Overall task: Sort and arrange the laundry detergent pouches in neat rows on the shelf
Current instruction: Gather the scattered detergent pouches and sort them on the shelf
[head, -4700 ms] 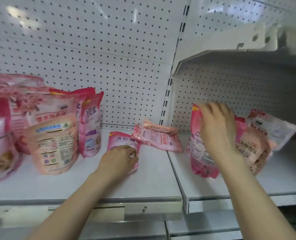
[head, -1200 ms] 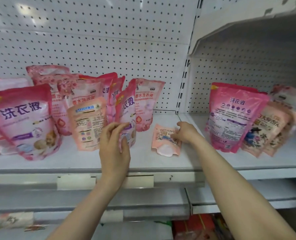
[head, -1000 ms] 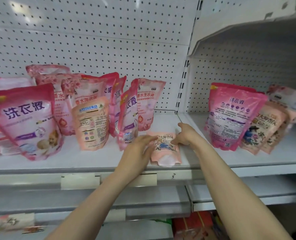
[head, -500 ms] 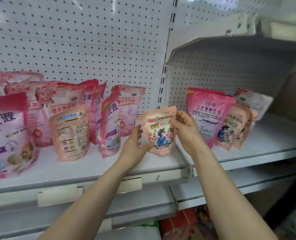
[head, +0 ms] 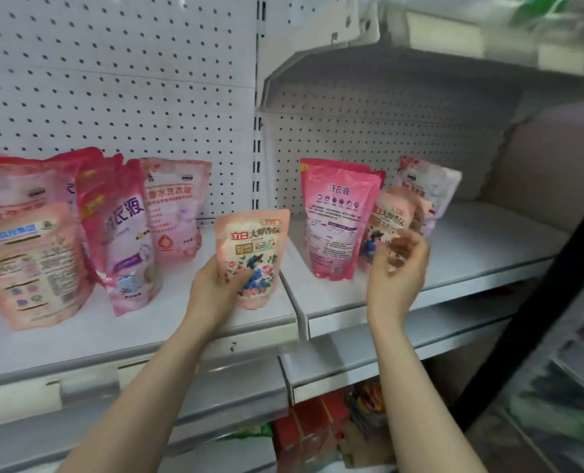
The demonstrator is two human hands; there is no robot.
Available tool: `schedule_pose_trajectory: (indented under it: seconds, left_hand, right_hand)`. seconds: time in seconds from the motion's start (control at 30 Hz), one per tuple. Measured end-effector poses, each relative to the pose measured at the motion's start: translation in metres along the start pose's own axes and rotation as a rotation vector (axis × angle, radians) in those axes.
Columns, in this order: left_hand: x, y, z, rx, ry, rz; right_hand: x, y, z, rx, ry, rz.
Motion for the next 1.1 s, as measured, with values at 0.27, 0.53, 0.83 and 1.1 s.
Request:
schedule_pose_trajectory:
  seconds: [0.27, 0.53, 0.83, 1.1]
  left_hand:
    - [0.026, 0.028, -0.029, 0.071, 0.115, -0.113]
    - [0.036, 0.062, -0.031, 0.037, 0.262, -0.188]
    - [0.027, 0.137, -0.004, 0.012, 0.334, -0.328]
    - [-0.034, 0.213, 0.034, -0.057, 0.364, -0.470]
  right_hand:
    - [-0.001, -0.046, -0.072, 0.297, 0.345, 0.267]
    - [-0.022, -0.042, -0.068, 0.317, 0.170, 0.164]
    - [-0.029, 0.066, -0.049, 0.454, -0.409, 0.302]
    - [0.037, 0.166, -0.030, 0.751, -0.528, 0.683]
Point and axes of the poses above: each hand's wrist, its own y-axis away from the middle knuckle, its own x-axis out of the palm, z = x × y, the point moved 8 cm from there along -y, towards the middle knuckle, and after that the axes turned 9 degrees about z, right-handed, at the moved point
